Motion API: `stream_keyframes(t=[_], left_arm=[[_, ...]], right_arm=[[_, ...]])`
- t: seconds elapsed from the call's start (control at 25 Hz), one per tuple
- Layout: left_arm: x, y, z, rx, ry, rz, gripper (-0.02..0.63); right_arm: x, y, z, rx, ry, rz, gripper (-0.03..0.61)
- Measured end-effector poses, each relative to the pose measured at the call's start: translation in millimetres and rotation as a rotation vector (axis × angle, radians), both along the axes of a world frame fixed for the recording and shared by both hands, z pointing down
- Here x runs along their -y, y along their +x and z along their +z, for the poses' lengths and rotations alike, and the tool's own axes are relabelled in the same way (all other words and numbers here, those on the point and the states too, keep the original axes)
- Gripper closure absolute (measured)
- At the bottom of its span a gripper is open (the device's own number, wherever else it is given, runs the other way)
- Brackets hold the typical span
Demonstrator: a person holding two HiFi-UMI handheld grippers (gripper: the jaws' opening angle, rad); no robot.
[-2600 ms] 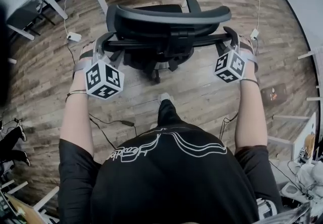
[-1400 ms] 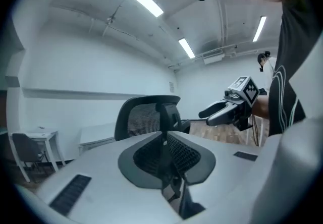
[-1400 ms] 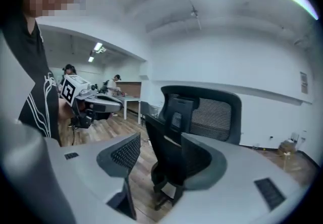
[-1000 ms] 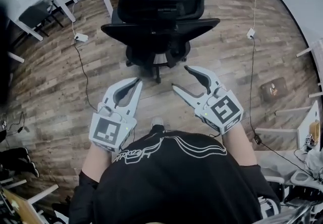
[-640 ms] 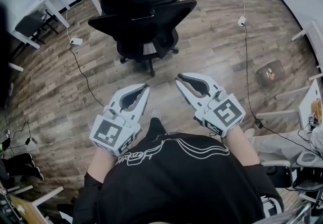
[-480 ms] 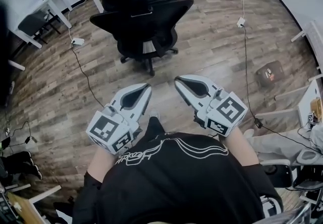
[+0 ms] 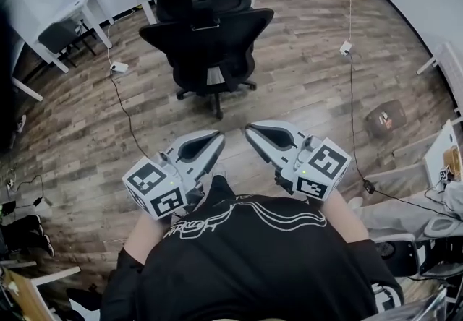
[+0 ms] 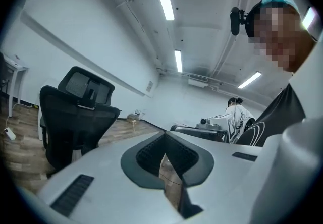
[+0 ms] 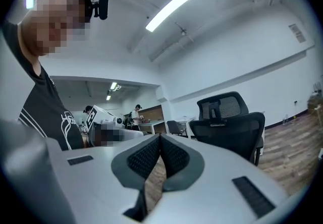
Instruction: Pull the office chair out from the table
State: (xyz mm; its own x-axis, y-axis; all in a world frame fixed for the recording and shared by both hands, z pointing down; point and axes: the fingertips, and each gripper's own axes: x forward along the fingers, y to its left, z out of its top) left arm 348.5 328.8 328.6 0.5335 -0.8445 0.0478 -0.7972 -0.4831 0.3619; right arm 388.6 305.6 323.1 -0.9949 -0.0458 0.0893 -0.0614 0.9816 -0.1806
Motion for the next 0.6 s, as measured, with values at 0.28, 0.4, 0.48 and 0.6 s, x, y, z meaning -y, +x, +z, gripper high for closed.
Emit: stream_keyframes(t=[0.28,0.4,0.48,0.6], left_arm=[[-1,15,-13,0.019,0.016,0.025,0.607],[-4,21,-13,0.023,0.016,0.022,0.607],[-4,22,-14,0.035,0.021,0.024,0.607],[-8,23,-17,0.049,0.028,0.029,0.607]], right_arm=[[-1,16,-12,0.029,0.024,0.009,0.542],[-6,24,-18,0.052,-0.004,0.002,0.542],[-9,26,-28,0.088,-0.027,-0.009,0.542],[-11,29,-35,0.104,-0.027,-0.008,0.541]])
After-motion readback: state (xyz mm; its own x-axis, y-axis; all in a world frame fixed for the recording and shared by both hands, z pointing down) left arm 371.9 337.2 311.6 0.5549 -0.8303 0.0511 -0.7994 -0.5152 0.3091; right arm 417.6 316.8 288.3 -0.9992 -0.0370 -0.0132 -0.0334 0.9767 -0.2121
